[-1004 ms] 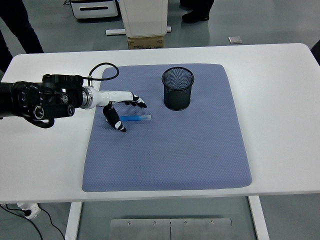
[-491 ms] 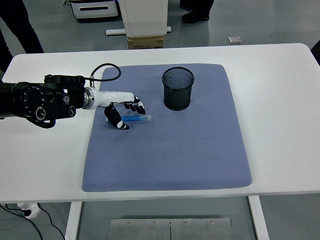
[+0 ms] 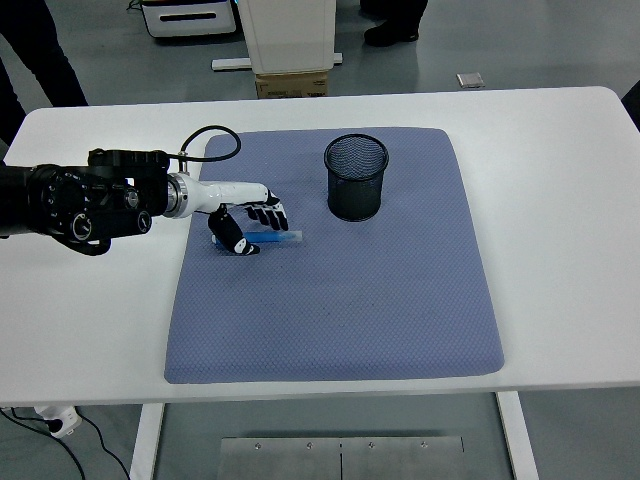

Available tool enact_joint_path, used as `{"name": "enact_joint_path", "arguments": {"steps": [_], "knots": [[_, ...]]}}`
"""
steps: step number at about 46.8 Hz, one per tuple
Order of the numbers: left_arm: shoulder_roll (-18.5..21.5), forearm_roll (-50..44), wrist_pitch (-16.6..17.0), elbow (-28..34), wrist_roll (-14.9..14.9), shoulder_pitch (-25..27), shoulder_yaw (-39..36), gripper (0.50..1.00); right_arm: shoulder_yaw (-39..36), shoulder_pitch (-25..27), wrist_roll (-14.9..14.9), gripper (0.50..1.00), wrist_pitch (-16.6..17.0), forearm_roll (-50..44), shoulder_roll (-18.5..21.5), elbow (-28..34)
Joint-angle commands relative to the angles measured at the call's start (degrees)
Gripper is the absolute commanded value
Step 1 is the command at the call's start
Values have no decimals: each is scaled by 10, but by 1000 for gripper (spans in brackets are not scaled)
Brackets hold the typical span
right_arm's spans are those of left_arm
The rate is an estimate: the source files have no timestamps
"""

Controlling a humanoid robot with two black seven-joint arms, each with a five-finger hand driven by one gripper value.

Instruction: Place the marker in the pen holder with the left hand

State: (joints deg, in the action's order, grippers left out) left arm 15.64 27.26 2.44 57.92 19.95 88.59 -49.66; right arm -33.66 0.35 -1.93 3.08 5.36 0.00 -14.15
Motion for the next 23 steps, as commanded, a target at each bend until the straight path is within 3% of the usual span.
{"name": "enact_joint_path", "arguments": {"steps": [1, 4, 23], "knots": [[-1, 2, 0, 0, 0, -1, 0, 678, 0, 0, 0, 1000, 0, 0, 0, 0], [-1, 3, 2, 0, 0, -1, 0, 657, 0, 0, 0, 1000, 0, 0, 0, 0], [-8, 7, 8, -8, -1, -8, 0, 640, 0, 0, 0, 1000, 0, 0, 0, 0]]}}
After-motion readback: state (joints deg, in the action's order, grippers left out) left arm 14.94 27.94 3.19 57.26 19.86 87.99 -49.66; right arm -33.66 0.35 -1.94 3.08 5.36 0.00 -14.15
